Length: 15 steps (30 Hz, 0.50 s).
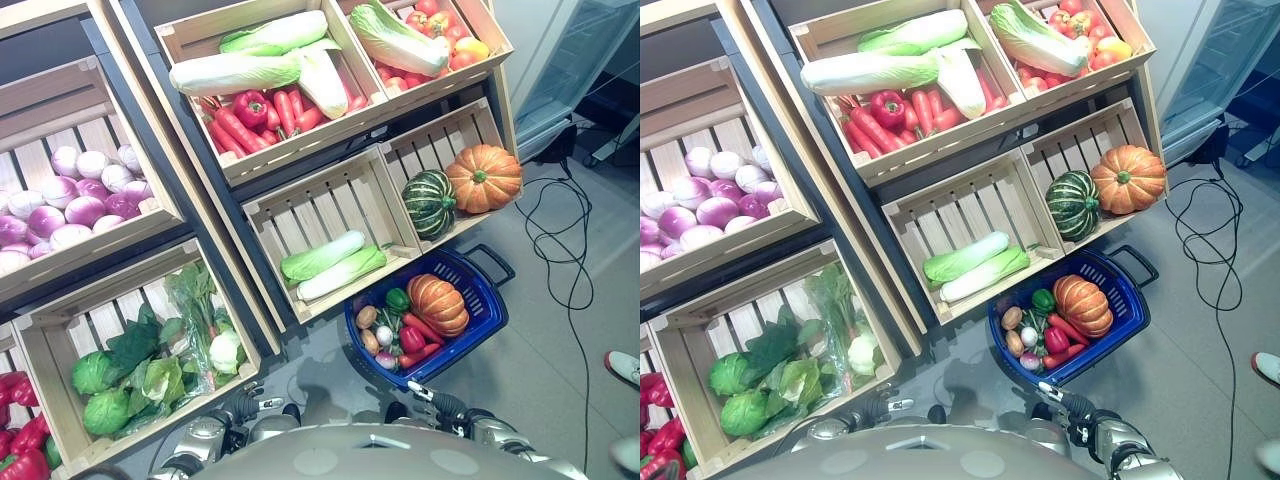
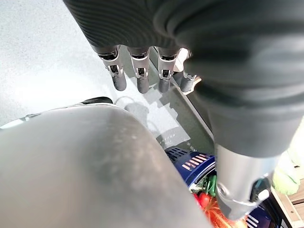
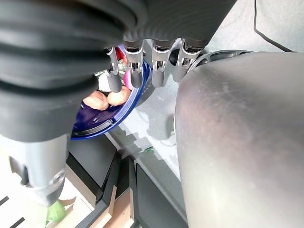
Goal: Pick up fruits and vegetables into the basket
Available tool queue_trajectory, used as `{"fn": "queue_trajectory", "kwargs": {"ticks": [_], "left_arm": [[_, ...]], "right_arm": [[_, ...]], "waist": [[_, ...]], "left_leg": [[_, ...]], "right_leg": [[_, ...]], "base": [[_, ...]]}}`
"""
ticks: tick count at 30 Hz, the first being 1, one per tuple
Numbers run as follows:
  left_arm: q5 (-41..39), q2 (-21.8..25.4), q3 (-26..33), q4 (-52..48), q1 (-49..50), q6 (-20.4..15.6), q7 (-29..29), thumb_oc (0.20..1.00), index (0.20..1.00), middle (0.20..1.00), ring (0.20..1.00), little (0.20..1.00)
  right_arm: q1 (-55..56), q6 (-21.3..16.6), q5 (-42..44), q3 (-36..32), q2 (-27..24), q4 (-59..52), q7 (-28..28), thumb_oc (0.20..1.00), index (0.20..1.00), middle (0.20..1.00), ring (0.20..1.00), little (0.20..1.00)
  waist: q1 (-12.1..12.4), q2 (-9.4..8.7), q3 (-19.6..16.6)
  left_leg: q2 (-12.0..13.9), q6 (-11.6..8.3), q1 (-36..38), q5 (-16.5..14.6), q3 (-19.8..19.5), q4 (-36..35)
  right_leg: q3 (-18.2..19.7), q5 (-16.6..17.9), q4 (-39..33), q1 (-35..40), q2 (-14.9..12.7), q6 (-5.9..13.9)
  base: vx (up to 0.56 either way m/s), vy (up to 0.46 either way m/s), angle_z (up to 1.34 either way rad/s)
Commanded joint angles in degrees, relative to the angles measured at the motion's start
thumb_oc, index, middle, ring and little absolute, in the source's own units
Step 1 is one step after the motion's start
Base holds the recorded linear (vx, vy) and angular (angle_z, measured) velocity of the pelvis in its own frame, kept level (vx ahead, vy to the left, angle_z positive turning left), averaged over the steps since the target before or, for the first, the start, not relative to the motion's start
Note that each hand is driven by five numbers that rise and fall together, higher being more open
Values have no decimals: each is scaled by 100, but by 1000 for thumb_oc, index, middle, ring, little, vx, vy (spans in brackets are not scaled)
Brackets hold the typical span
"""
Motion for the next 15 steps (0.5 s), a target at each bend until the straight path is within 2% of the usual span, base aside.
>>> {"fn": "queue_trajectory", "kwargs": {"ticks": [1, 6, 9, 15], "left_arm": [[89, 91, -46, 313, -379, -135, 168, 1000, 1000, 1000, 1000, 1000], [74, 68, -87, 317, -384, -151, 151, 1000, 1000, 1000, 1000, 1000], [173, 67, -121, 264, -367, -322, 206, 1000, 1000, 1000, 1000, 1000], [117, 125, -110, -3, -377, -709, 502, 1000, 1000, 1000, 1000, 1000]], "right_arm": [[-151, 87, 129, -37, 189, 424, 84, 1000, 1000, 1000, 1000, 1000], [-152, 23, 136, -45, 191, 434, 118, 1000, 1000, 1000, 1000, 1000], [-153, -111, 141, -40, 183, 408, 98, 1000, 1000, 1000, 1000, 1000], [-187, -645, 198, 17, 160, 245, -89, 1000, 1000, 1000, 1000, 1000]], "waist": [[-12, -173, 181], [-12, -173, 188], [-10, -174, 193], [4, -169, 226]], "left_leg": [[-92, 126, -151, -231, 191, 16], [-82, 124, -158, -223, 197, 11], [-76, 118, -163, -220, 201, 0], [-88, 117, -195, -218, 176, 17]], "right_leg": [[-18, -453, 220, 241, -266, 316], [-25, -457, 230, 233, -262, 317], [-34, -460, 233, 224, -257, 313], [-23, -469, 261, 193, -260, 303]], "base": [[0, 0, 0], [0, 0, 0], [0, 0, 0], [0, 0, 0]]}}
